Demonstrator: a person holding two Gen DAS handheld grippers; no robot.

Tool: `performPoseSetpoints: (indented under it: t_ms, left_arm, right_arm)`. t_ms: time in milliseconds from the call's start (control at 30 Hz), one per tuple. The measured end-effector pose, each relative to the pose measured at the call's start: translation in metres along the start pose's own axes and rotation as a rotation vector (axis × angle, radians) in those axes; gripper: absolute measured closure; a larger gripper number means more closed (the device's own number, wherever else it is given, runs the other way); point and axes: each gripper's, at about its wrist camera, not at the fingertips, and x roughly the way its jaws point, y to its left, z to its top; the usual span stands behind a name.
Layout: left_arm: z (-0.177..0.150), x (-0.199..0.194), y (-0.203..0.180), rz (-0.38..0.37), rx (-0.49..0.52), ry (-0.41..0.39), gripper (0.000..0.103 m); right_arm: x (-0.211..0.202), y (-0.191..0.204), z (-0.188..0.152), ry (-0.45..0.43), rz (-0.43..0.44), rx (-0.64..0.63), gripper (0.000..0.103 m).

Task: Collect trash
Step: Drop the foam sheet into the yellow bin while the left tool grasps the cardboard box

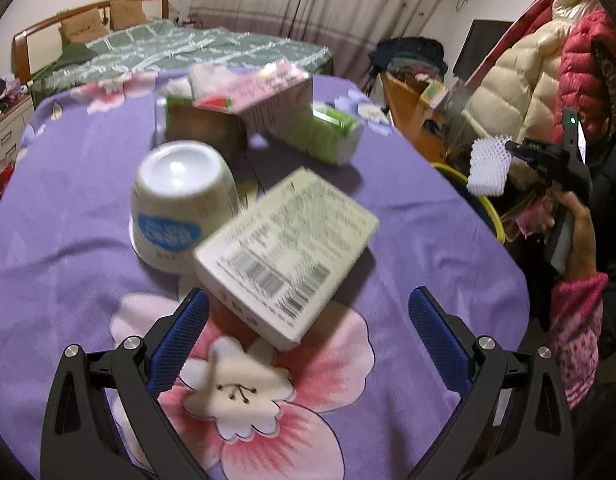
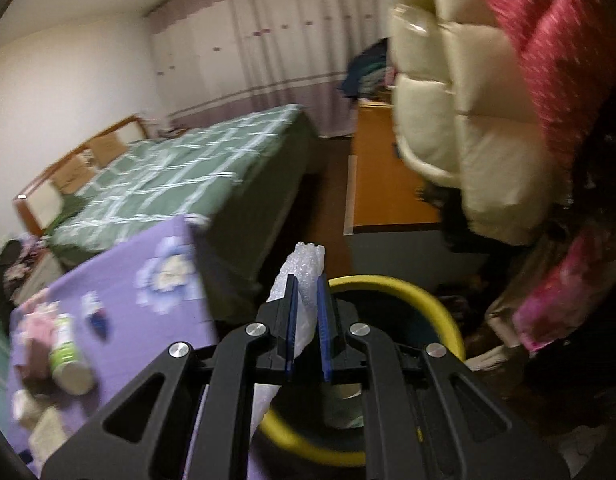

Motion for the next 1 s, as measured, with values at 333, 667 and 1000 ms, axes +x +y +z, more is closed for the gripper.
performPoseSetpoints:
  t_ms: [333, 667, 1000]
  left_arm:
    - [-0.006, 0.021, -0.029, -0.049, 0.017, 0.068, 0.005]
    - [0.016, 0.029, -0.08, -0.144, 0.116, 0.066, 0.005]
    - [0.057, 0.049, -0.07, 0.064, 0.044, 0.068, 0.005]
  right_arm:
    - [0.032, -0.025, -0.01, 0.036, -0.075, 0.003, 0.09]
    - [0.024, -0.029, -0.011, 0.031, -0.084, -0.008, 0.086]
    - [0.027, -0.025, -0.017, 0.045, -0.045, -0.007, 0.084]
